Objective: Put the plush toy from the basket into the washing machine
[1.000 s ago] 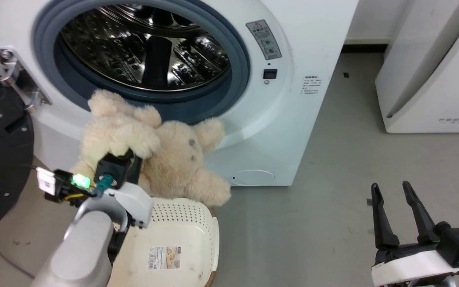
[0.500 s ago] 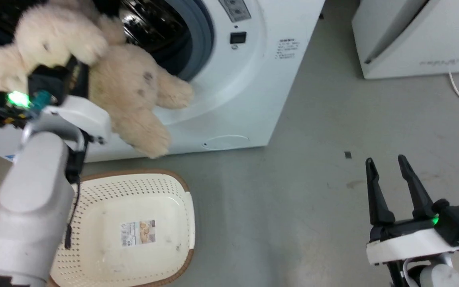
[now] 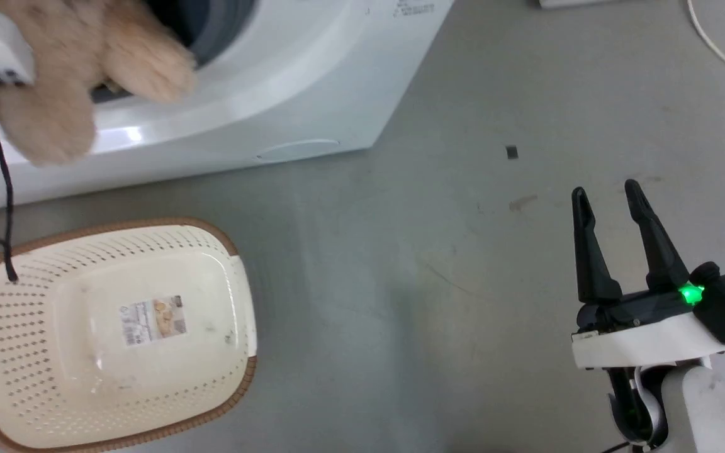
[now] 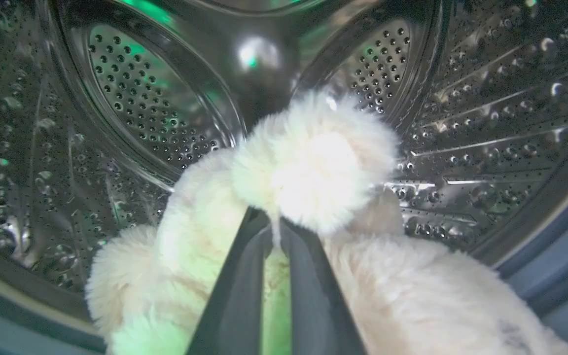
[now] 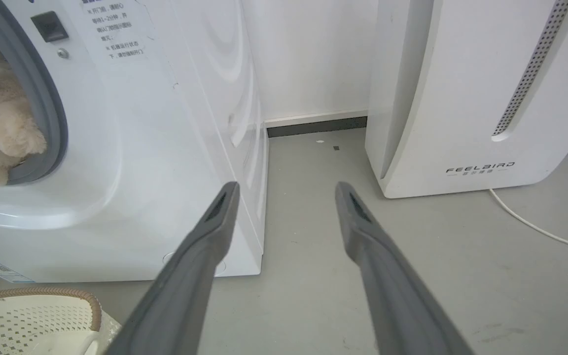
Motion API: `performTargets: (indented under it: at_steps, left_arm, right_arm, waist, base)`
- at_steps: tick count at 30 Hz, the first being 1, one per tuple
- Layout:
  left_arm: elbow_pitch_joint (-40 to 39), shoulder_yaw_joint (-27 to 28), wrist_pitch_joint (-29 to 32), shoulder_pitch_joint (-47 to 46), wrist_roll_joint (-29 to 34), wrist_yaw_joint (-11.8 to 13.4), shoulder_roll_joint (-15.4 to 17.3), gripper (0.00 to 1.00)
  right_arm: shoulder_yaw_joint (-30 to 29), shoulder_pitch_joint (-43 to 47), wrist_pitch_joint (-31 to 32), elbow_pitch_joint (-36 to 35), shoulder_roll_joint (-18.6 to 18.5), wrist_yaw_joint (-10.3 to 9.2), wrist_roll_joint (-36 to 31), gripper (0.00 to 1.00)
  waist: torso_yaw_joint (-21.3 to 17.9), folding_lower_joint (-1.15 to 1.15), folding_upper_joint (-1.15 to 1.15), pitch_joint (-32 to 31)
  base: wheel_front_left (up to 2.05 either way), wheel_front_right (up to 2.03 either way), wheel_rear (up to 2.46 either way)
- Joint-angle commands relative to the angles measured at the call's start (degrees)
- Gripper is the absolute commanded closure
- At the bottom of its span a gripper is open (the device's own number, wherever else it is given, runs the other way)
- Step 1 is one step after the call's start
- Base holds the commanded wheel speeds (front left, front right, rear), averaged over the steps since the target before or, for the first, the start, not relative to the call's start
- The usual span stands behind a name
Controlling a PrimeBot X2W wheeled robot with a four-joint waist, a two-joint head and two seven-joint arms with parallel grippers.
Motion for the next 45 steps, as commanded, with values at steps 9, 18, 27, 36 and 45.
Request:
performTargets:
  at_steps: [9, 18, 27, 36, 45]
  left_arm:
    - [1.13, 3.12, -0.33, -9.85, 0.00, 2.13, 2.60, 1.00]
    - [3.52, 2.66, -0.33, -11.19, 0.27, 2.20, 1.41, 0.00]
    - [2.77, 2.57, -0.33, -6.83, -0.18, 2.15, -0.74, 0.00]
    - [0.70, 4.37, -0.33, 1.11, -1.55, 0.02, -3.43, 0.00]
    - [-3.86, 6.56, -0.33, 11.43, -0.30, -1.91, -6.81, 0.00]
  right_arm:
    - [0.75, -2.42, -0.27, -1.01, -0.04, -0.04, 0.89, 0.00]
    - [0.39, -2.17, -0.27, -0.68, -0.04, -0.04, 0.39, 0.00]
    - [0.35, -1.91, -0.27, 0.02, -0.04, -0.04, -0.44, 0.00]
    - [0.97, -1.10, -0.27, 0.91, -0.04, -0.04, -1.41, 0.00]
    - [1.03, 0.33, -0.27, 1.12, -0.04, -0.04, -2.85, 0.00]
  waist:
    - [-3.88, -0.01, 0.00, 7.06]
    - [-2.80, -0.01, 0.00, 6.82]
    - [-0.77, -0.01, 0.00, 3.47]
    - [1.38, -0.01, 0.00, -1.80]
    - [3.76, -0.01, 0.00, -7.91]
  base:
    - [0.00, 0.00, 0.00]
    - [0.00, 0.00, 0.00]
    - [0.00, 0.00, 0.00]
    - [0.00, 0.00, 0.00]
    - [0.00, 0.00, 0.00]
